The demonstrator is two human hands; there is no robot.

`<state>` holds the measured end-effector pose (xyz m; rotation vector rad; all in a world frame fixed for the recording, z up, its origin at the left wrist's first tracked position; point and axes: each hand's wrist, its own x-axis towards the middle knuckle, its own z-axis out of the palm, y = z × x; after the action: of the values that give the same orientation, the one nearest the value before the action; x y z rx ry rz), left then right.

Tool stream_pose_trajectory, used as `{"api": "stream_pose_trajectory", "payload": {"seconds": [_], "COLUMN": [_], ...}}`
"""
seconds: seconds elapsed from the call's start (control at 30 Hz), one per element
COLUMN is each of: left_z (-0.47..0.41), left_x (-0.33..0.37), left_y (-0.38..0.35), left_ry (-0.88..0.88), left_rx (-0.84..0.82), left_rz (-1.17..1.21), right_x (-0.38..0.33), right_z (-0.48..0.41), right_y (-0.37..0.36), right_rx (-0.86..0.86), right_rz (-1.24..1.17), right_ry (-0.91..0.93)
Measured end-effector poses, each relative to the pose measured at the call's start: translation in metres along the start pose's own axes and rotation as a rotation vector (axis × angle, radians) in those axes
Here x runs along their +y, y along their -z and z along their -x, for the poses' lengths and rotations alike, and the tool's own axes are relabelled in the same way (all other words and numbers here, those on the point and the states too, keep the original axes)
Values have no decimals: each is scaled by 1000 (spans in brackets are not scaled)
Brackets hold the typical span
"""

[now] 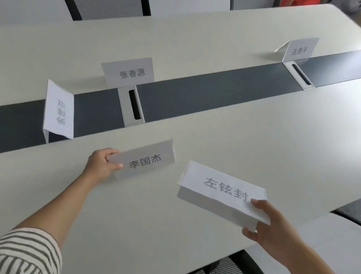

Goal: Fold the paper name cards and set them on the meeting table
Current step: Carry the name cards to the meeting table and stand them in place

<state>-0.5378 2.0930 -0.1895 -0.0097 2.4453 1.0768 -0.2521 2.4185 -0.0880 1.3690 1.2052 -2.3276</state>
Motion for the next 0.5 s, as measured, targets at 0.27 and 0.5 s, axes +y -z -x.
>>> {"api": "stream_pose_trajectory", "payload": {"seconds": [0.27,0.5], "left_z": [-12,-37], "left_x": [27,65], "left_y": [-18,-57], "left_ry": [-372,-439], "left_rx": [52,17], "left_rz": [-554,-716], "right_x": [8,2], "right_z": [-6,-1], "right_y": [3,9], "right_rx": [-14,9], "right_rz": [-3,-15], "right_ry": [-10,-5]}}
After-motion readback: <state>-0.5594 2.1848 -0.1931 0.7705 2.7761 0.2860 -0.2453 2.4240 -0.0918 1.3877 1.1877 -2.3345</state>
